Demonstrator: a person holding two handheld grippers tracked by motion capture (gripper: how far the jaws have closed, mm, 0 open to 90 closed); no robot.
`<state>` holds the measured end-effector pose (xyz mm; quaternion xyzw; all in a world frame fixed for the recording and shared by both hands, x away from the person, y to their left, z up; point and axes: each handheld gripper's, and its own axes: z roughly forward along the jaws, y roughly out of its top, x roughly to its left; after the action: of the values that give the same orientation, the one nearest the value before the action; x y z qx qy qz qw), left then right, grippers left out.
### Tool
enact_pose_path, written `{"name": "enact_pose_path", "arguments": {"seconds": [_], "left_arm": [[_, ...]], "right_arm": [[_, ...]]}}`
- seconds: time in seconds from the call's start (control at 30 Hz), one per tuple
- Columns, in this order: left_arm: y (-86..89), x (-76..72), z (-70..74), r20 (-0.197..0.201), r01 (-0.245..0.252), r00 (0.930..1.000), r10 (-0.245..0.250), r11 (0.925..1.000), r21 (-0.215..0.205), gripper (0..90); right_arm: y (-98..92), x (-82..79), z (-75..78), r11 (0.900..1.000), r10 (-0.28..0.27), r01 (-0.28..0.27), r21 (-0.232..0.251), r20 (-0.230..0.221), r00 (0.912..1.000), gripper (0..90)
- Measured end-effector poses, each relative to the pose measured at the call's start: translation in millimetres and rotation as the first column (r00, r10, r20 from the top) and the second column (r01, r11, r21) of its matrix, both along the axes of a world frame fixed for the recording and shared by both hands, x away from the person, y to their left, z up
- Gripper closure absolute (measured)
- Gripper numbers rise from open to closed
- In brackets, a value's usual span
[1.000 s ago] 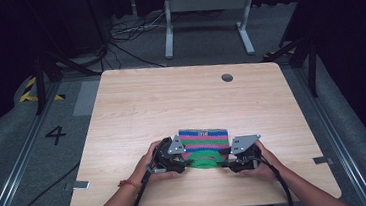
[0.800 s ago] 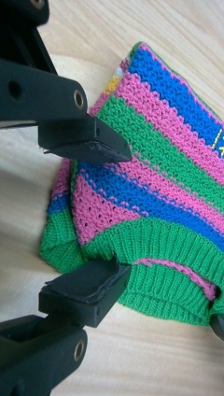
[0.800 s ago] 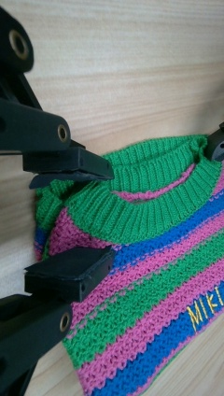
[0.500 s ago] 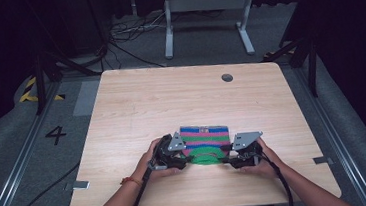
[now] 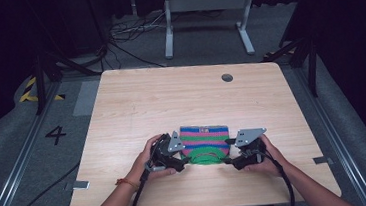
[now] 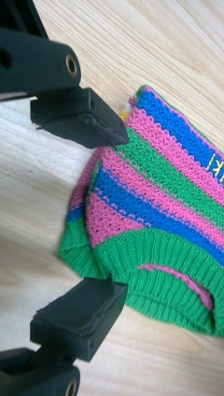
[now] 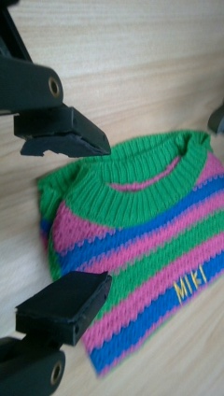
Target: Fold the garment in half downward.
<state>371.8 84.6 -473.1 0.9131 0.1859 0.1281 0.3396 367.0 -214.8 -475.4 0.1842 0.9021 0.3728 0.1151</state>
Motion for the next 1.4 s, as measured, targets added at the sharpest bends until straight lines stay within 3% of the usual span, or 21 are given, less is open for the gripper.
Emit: {"name": "enact_pose_path", "arguments": {"seconds": [0.17, 0.37, 0.43, 0.6, 0.93, 1.03, 1.4], "left_arm": [[7.9, -2.3, 6.4, 0.030, -0.005, 0.9996, 0.003, 0.9980, 0.063, 24.9], [21.0, -5.8, 12.0, 0.032, -0.016, 0.9994, 0.013, 0.9971, 0.074, 23.7], [26.3, -7.3, 11.3, 0.039, -0.014, 0.9992, 0.010, 0.9951, 0.098, 23.6], [38.0, -11.2, 8.0, 0.048, -0.044, 0.9981, 0.039, 0.9915, 0.123, 21.8], [65.3, -20.5, 9.7, 0.070, -0.094, 0.9939, 0.085, 0.9868, 0.132, 22.0], [75.0, -22.8, 8.0, 0.076, -0.130, 0.9897, 0.121, 0.9843, 0.119, 21.9], [95.2, -24.4, 1.8, 0.050, -0.151, 0.9882, 0.144, 0.9738, 0.170, 22.8]], "right_arm": [[-5.2, -2.1, 5.8, 0.999, -0.008, 0.009, -0.034, 0.007, 0.9999, 25.5], [-14.4, -3.7, 9.1, 0.996, -0.043, 0.045, -0.078, 0.026, 0.9987, 22.7], [-20.6, -6.4, 9.0, 0.992, -0.048, 0.052, -0.113, 0.041, 0.9980, 21.6], [-37.2, -11.5, 7.8, 0.990, -0.095, 0.100, -0.101, 0.056, 0.9939, 20.3], [-57.3, -18.4, 8.1, 0.983, -0.145, 0.150, -0.107, 0.053, 0.9880, 21.5], [-64.9, -21.0, 7.2, 0.980, -0.164, 0.168, -0.106, 0.051, 0.9852, 21.6], [-104.0, -33.8, 0.4, 0.965, -0.237, 0.243, -0.097, 0.061, 0.9695, 20.1]]}}
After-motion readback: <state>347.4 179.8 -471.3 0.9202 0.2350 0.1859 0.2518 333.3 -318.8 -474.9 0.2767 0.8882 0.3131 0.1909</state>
